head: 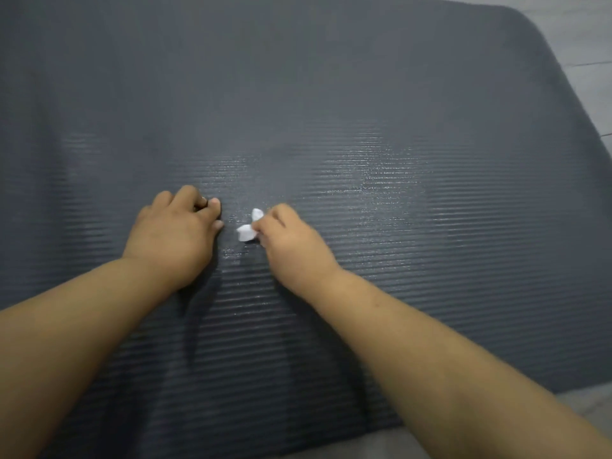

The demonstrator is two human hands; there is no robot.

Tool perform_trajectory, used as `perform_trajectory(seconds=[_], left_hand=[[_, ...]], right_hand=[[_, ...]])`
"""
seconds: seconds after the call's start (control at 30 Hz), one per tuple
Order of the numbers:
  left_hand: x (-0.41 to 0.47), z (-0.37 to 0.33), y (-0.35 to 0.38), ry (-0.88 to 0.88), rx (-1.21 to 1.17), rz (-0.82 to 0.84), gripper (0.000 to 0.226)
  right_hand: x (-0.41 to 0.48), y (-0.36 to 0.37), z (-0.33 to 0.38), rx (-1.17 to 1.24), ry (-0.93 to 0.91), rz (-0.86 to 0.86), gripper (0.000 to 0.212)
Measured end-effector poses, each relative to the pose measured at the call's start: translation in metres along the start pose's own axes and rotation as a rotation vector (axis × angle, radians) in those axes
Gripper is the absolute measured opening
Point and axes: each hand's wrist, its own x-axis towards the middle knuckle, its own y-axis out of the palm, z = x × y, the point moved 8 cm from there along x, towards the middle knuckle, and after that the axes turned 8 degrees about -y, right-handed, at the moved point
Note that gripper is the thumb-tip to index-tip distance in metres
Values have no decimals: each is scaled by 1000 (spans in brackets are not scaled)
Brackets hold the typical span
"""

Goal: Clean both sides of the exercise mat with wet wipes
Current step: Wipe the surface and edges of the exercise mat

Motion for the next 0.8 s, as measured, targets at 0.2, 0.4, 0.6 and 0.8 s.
perform_trajectory(seconds=[0.2, 0.4, 0.6, 0.8], left_hand=[[6, 9, 5, -21, -129, -33, 37], [14, 11, 13, -7, -128, -32, 37], [14, 10, 12, -5, -124, 3, 38], [15, 10, 0, 64, -74, -66, 31]], right_hand=[[-56, -116, -170, -326, 623, -202, 20], [-53, -108, -171, -240, 863, -337, 30], [18, 3, -34, 12, 245, 34, 31], [0, -64, -134, -166, 515, -60, 21]])
